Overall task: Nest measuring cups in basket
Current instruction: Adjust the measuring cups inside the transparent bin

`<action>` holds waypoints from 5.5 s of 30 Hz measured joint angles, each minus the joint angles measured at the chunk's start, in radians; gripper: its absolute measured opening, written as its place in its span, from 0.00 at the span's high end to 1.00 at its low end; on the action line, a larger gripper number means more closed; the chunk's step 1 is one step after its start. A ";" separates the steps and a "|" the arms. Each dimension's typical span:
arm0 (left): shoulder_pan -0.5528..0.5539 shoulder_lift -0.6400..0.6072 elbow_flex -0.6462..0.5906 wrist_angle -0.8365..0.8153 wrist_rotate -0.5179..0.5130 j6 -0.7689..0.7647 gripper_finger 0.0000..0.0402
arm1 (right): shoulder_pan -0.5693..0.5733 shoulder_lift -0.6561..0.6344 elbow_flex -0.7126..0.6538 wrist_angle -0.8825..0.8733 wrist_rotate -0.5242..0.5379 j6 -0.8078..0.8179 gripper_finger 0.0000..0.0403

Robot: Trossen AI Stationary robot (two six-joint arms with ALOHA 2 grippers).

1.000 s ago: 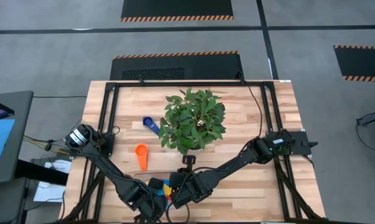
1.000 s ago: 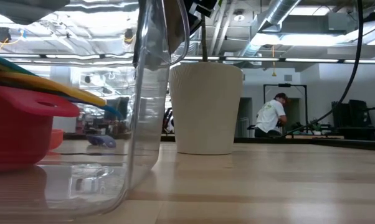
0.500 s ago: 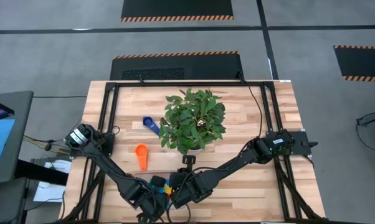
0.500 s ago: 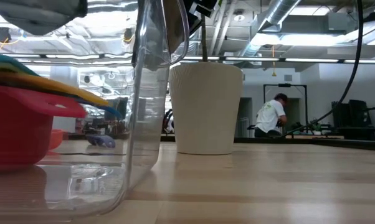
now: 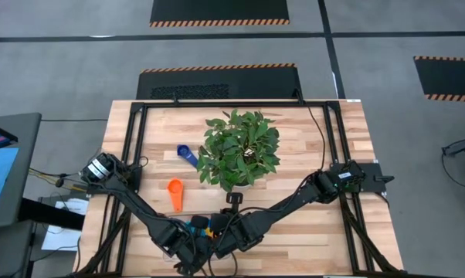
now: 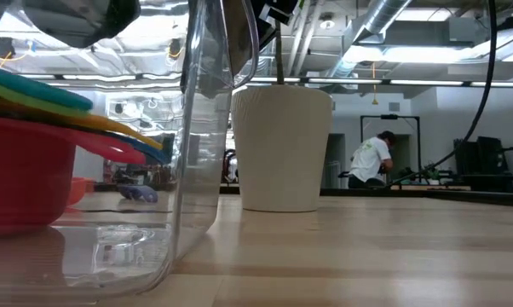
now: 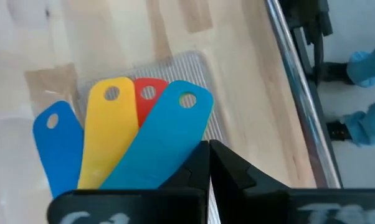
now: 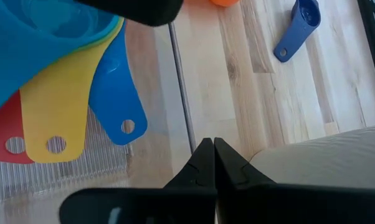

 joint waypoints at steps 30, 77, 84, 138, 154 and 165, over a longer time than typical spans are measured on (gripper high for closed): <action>-0.007 0.031 0.144 -0.181 -0.097 0.024 1.00 | 0.010 0.000 0.001 -0.005 -0.023 -0.001 0.99; -0.069 0.115 0.148 -0.255 -0.017 0.050 1.00 | 0.005 0.001 0.000 -0.010 -0.025 -0.001 0.99; -0.051 0.115 0.146 -0.272 -0.055 0.046 1.00 | 0.009 0.001 0.000 -0.011 -0.025 -0.001 0.99; -0.023 0.114 0.128 -0.255 -0.038 0.072 1.00 | 0.008 0.000 0.000 -0.022 -0.025 -0.001 0.99; -0.009 0.113 0.155 -0.317 -0.172 0.069 1.00 | 0.008 0.000 0.000 -0.026 -0.027 -0.001 0.99; -0.023 0.131 0.231 -0.336 -0.010 0.133 1.00 | 0.008 0.000 0.000 -0.025 -0.028 -0.001 0.99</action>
